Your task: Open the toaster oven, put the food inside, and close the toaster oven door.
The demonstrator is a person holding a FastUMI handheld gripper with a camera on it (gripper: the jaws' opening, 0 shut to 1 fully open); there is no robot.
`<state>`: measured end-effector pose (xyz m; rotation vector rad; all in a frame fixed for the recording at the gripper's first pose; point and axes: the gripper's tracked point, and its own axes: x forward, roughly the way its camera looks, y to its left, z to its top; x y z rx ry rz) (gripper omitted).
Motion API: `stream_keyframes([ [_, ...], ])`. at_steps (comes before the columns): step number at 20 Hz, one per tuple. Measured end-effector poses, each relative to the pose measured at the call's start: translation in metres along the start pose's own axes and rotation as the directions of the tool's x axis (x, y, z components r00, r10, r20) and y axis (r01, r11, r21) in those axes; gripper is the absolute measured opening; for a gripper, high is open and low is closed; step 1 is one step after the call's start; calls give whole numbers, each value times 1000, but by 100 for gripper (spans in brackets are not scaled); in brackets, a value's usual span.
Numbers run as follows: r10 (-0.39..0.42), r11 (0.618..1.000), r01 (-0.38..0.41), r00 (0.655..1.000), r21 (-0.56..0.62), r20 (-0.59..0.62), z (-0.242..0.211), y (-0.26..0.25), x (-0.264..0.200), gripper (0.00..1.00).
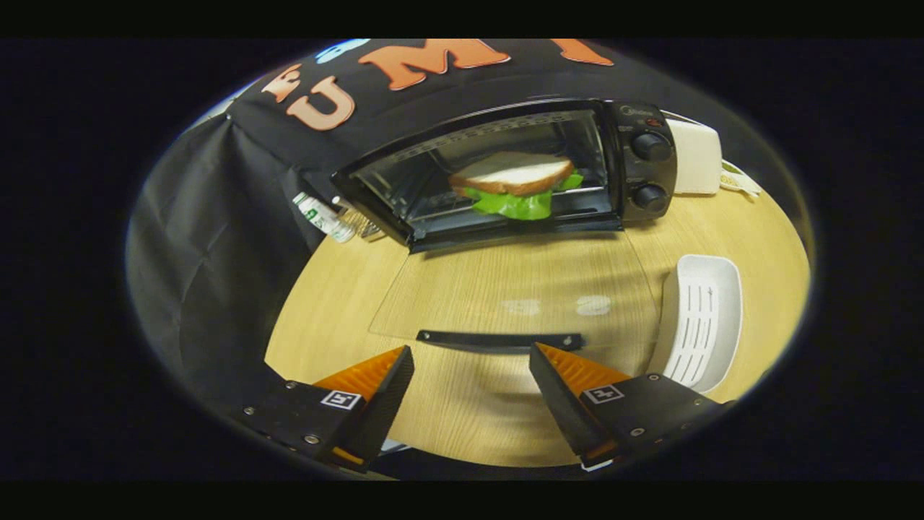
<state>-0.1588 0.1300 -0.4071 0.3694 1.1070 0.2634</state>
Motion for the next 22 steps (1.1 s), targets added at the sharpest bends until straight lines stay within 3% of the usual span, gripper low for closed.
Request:
stream_keyframes([
  [2,-14,999,13,1000,-41,-25,-12,-3,3,95],
  [7,-191,980,185,977,-68,-96,-32,-44,24,94],
  [14,-218,973,212,974,-90,-65,-15,-42,39,91],
  [22,-180,981,180,984,-75,16,19,-24,8,91],
])
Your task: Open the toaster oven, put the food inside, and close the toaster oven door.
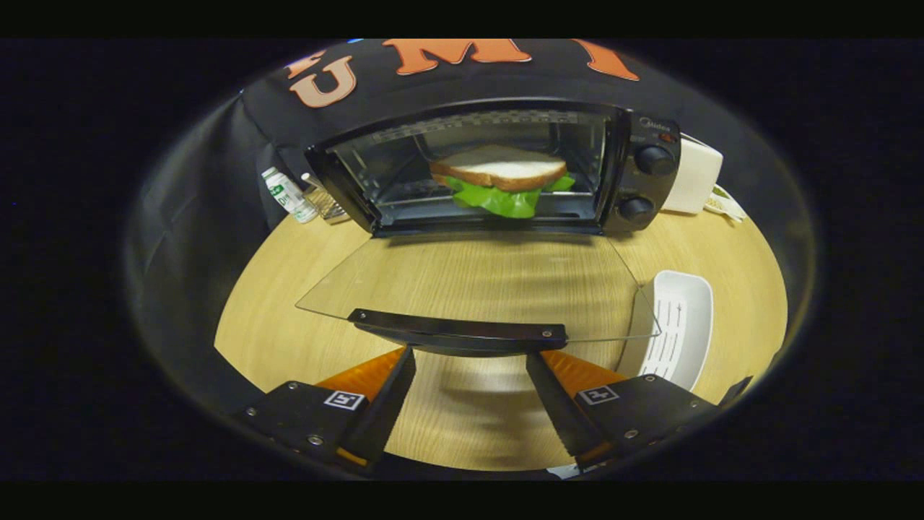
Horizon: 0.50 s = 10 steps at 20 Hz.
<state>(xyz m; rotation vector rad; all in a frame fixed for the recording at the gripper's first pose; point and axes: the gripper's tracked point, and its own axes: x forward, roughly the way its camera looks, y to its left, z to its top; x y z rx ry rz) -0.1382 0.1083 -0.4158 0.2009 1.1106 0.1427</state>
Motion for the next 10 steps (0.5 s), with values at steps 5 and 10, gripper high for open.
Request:
stream_keyframes([
  [5,38,999,-38,993,-2,111,50,13,-16,93],
  [10,10,1000,-6,983,-22,181,97,6,-10,92],
])
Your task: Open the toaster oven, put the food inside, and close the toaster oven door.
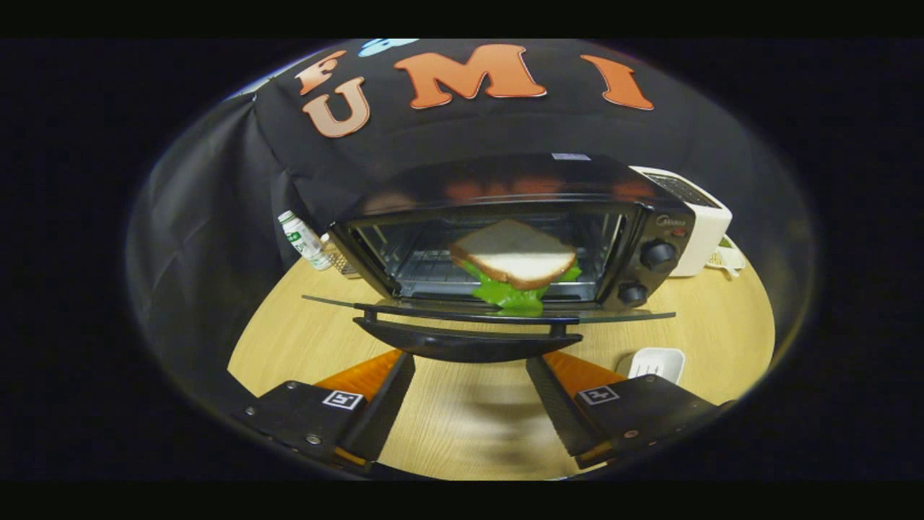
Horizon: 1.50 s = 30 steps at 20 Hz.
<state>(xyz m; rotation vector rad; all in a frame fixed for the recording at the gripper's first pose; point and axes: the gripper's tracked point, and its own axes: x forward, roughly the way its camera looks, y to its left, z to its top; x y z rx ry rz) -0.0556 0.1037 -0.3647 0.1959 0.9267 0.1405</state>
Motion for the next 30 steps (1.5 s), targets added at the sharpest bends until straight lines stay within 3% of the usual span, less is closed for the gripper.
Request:
stream_keyframes([
  [10,-65,998,65,993,0,96,73,-17,31,91],
  [13,-73,997,73,995,-6,72,73,-17,33,91],
  [20,-74,992,88,985,-87,154,82,-15,1,91],
  [26,-76,995,94,942,-38,326,130,-28,-57,91],
  [30,-103,993,119,882,-5,459,171,-45,-107,91],
])
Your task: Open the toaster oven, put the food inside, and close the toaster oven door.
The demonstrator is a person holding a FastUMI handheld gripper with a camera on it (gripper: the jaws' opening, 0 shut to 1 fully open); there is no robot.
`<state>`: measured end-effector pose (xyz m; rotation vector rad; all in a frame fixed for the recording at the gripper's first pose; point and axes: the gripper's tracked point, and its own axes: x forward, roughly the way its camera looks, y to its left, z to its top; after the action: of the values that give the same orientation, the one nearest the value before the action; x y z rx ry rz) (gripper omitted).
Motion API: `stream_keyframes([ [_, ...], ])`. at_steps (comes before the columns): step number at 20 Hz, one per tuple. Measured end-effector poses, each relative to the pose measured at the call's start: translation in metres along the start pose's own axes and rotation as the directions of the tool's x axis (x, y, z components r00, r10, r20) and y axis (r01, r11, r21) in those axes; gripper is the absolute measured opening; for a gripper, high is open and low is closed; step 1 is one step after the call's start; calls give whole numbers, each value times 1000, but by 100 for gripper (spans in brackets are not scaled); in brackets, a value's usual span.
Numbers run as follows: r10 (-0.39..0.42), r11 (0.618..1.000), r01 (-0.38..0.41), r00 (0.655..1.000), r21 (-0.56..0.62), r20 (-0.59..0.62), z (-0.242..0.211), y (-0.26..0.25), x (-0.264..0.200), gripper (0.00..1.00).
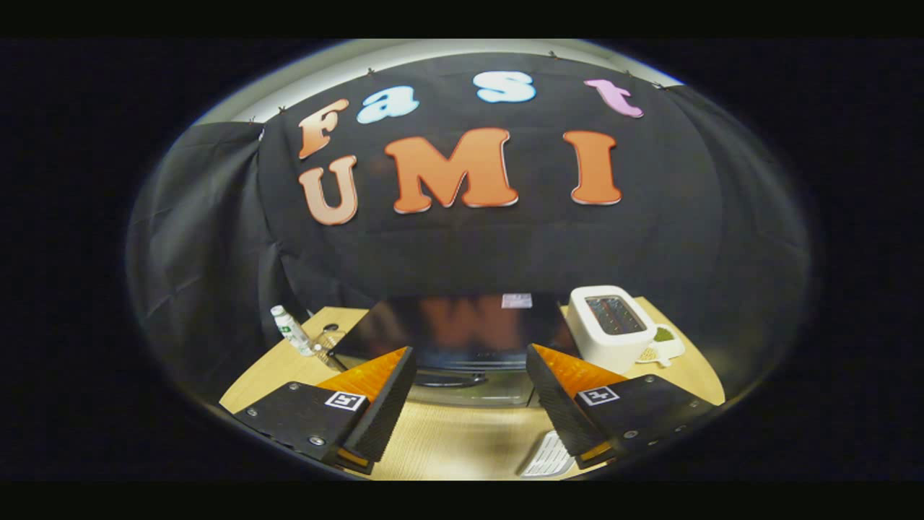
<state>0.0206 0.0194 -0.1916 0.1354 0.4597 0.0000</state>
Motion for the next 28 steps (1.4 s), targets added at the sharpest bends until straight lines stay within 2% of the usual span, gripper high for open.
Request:
stream_keyframes([
  [7,-54,999,54,980,4,190,74,-33,-45,94],
  [14,-96,993,113,934,-31,344,124,-65,-91,95],
  [17,-102,992,120,924,-26,369,131,-70,-102,95],
  [28,-99,993,118,918,-26,383,126,-79,-113,97],
])
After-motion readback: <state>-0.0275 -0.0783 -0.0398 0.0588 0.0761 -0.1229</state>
